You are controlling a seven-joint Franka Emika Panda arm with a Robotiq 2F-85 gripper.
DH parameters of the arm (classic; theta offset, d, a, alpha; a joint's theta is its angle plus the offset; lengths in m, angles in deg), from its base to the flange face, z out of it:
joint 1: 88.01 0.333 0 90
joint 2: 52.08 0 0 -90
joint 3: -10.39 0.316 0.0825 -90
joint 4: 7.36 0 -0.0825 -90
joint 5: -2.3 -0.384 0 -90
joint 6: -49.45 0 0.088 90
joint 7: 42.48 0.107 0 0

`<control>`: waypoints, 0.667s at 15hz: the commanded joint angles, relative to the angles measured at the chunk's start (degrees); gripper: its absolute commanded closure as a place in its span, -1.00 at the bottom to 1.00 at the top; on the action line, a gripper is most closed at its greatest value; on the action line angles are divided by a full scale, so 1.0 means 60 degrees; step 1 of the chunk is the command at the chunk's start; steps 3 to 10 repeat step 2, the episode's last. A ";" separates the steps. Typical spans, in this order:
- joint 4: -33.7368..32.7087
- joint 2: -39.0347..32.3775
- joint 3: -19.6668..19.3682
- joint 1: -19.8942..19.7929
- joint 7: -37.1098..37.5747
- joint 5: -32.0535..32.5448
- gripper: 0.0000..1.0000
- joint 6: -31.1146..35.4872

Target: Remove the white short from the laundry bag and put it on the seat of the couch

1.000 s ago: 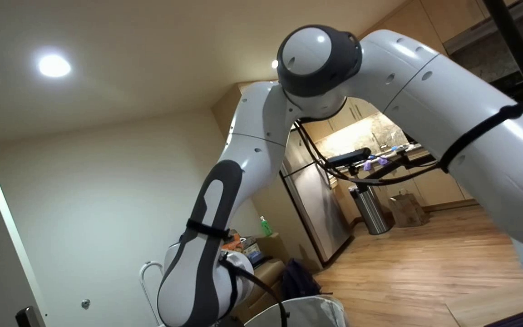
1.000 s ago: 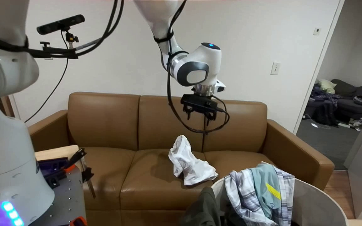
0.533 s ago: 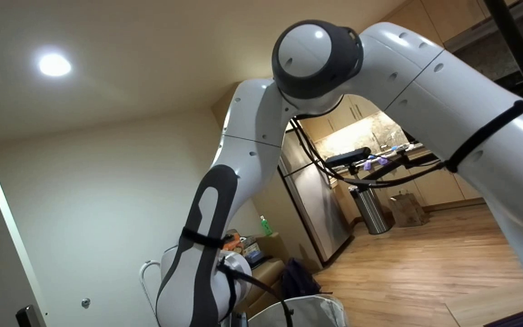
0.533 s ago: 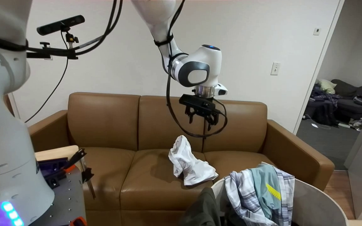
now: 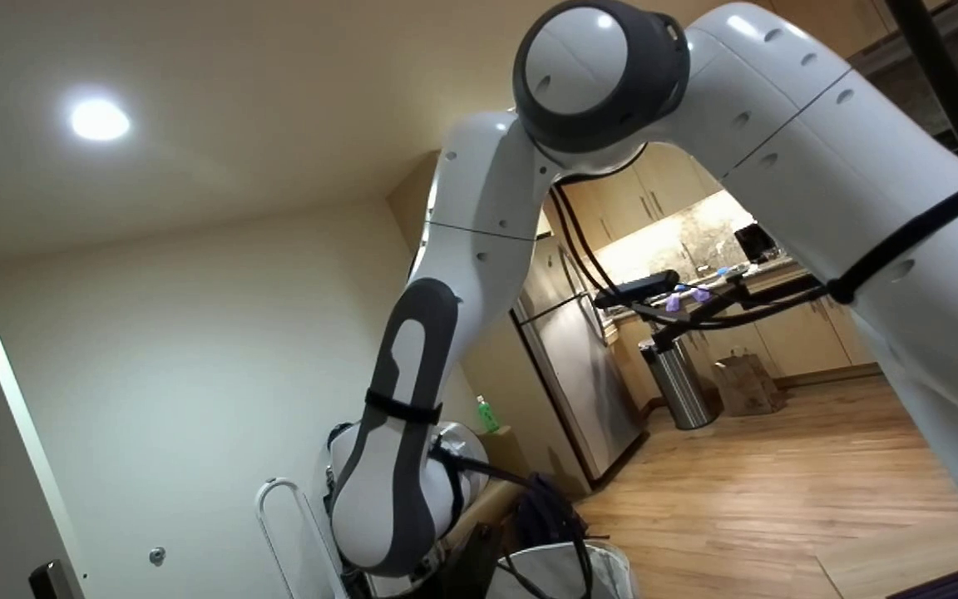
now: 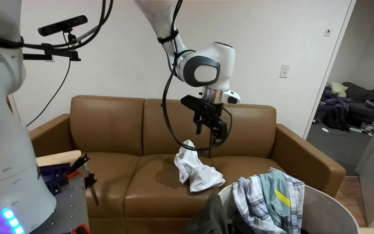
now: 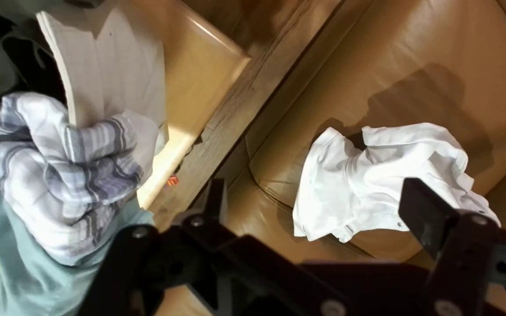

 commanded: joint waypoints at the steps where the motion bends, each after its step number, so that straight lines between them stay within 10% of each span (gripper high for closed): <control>1: 0.0001 0.0001 -0.0193 0.0170 0.0002 -0.0073 -1.00 -0.0029; 10: 0.0002 0.0002 -0.0197 0.0174 0.0033 -0.0073 -1.00 -0.0031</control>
